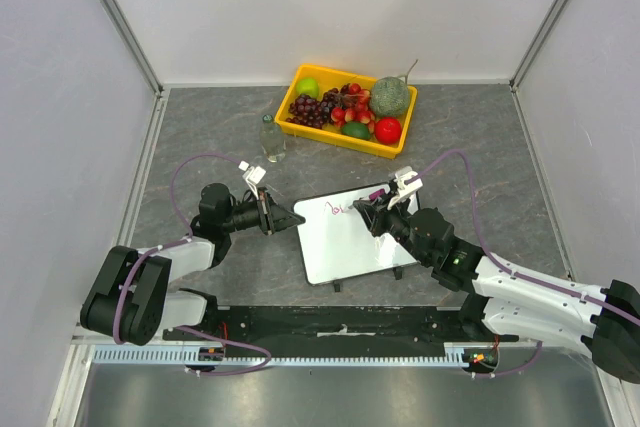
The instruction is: Write a sentence on the whiteboard
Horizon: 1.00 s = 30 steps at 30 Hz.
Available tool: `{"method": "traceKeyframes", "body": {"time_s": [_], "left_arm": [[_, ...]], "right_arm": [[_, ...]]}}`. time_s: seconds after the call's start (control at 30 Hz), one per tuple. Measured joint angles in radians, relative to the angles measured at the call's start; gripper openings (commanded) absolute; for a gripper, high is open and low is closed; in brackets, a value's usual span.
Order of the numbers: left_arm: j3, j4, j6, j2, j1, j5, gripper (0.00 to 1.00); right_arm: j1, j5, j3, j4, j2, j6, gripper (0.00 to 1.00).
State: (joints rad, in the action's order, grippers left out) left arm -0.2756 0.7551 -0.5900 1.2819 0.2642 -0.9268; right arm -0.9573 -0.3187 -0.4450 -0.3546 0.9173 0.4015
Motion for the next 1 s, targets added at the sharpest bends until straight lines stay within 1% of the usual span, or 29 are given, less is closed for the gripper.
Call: {"method": "traceKeyframes", "body": {"time_s": [1.0], "left_arm": [[0.000, -0.007, 0.000, -0.006, 0.000, 0.000, 0.02]], "right_arm": [[0.000, -0.079, -0.016, -0.037, 0.027, -0.001, 0.00]]}}
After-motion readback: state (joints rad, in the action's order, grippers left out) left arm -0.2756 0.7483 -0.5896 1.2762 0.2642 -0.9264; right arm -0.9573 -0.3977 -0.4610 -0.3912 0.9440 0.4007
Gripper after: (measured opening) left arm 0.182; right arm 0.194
